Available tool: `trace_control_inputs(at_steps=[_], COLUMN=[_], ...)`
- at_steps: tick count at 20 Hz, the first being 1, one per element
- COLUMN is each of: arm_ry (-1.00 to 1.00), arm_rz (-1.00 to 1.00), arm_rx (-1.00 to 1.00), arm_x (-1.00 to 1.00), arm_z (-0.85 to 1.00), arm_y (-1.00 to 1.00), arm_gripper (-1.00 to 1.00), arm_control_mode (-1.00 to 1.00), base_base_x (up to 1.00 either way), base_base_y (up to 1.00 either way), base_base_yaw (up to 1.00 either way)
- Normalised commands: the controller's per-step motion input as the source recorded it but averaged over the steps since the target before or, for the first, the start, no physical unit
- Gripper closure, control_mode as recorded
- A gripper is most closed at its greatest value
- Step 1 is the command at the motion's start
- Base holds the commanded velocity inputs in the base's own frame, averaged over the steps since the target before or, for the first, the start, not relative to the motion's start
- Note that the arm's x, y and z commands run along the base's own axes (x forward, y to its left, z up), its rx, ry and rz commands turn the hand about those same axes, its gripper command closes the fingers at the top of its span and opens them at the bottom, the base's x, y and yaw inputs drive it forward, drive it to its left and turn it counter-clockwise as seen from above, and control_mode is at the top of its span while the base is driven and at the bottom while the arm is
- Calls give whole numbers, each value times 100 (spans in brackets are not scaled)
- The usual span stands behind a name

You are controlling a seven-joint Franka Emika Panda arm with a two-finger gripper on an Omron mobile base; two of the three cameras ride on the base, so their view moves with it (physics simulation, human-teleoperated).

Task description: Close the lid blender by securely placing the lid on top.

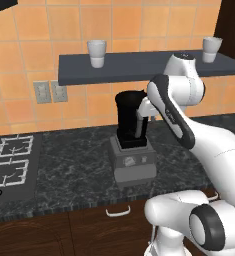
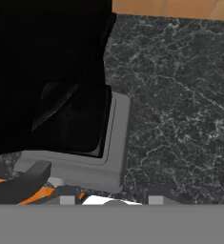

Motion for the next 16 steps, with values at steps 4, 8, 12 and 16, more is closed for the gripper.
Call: trace_control_inputs(at_steps=[4, 8, 12, 16], arm_ry=[0, 0, 0, 0], arm_rz=[-1, -16, -24, -25], arm_rx=[0, 2, 8, 9], arm_x=[-24, -79, -86, -77], arm_z=[0, -13, -19, -23], arm_y=[-12, -79, -100, -100], arm_gripper=[-100, -100, -100, -100], arm_control_mode=[-100, -100, -100, -100], base_base_x=[0, 0, 0, 0], base_base_y=[0, 0, 0, 0], base_base_yaw=[0, 0, 0, 0])
